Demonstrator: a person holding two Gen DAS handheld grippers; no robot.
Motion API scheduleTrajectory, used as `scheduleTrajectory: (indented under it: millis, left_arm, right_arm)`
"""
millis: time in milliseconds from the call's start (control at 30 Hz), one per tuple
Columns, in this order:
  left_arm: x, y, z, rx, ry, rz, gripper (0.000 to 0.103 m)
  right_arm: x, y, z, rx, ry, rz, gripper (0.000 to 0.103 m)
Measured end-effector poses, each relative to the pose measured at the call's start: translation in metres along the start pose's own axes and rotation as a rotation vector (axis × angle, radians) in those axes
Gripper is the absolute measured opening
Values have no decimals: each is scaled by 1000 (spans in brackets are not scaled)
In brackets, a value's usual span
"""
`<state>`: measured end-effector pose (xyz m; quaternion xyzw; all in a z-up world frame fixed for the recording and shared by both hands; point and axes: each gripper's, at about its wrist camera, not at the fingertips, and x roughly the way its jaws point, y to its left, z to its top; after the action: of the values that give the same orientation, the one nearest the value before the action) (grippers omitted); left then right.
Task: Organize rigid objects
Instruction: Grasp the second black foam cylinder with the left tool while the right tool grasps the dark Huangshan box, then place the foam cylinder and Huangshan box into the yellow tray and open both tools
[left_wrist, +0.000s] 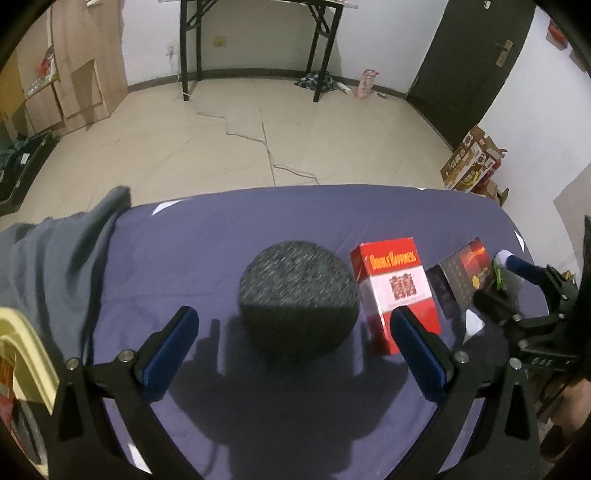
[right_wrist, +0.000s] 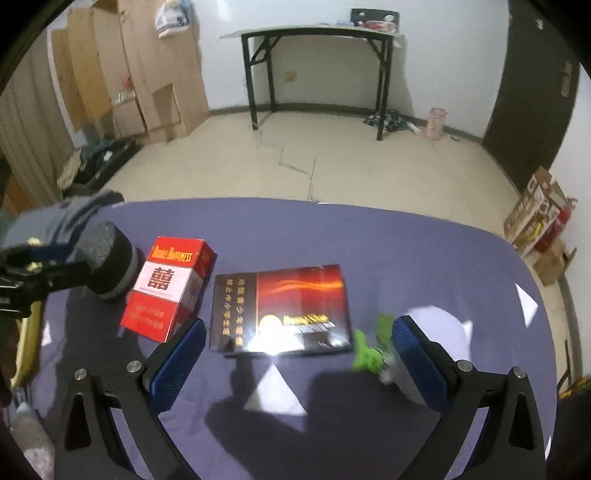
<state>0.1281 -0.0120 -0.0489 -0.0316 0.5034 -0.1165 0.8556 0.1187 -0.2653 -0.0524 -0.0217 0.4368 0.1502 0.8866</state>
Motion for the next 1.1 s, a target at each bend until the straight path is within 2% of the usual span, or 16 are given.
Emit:
scheduleTrajectory:
  millis: [167, 300, 433, 467, 500, 533, 567, 633, 667, 700, 800, 933, 1000, 1100]
  left_arm:
    - [16, -12, 7, 46, 4, 27, 103]
    - [23, -8, 9, 33, -6, 67, 102]
    - [24, -5, 6, 27, 11, 51, 100]
    - [24, -6, 6, 38, 12, 54, 97]
    - [25, -8, 5, 47, 17, 55, 88]
    - [25, -9, 5, 50, 25, 53, 74]
    - [26, -10, 5, 51, 30, 51, 69]
    - [25, -11, 5, 49, 36, 36, 69]
    - [23, -11, 5, 45, 34, 29, 69]
    - [19, -9, 5, 34, 25, 26, 69]
    - [-12, -4, 4, 22, -24, 6, 69]
    - [-81, 24, -6, 11, -109, 23, 69]
    - [-114, 54, -17, -37, -140, 47, 69]
    - [-159, 113, -41, -147, -167, 121, 69]
  right_arm:
    - [32, -5, 3, -2, 41, 12, 103]
    - [45, -10, 7, 8, 61, 42, 103]
    - [29, -13, 14, -28, 47, 31, 103]
    - [29, -12, 15, -41, 47, 34, 103]
    - [32, -9, 14, -52, 53, 31, 103]
    - [36, -7, 14, -61, 62, 21, 103]
    - [42, -7, 14, -61, 75, 10, 103]
    - [50, -9, 15, -42, 100, 14, 100]
    - [51, -9, 17, -40, 94, 12, 92]
    - [49, -9, 18, -48, 85, -1, 91]
    - [40, -9, 24, -41, 57, 19, 90]
    - [6, 3, 32, -54, -29, 56, 90]
    - [-14, 26, 43, -108, -68, 117, 90]
    - [-34, 86, 53, -225, -93, 228, 90]
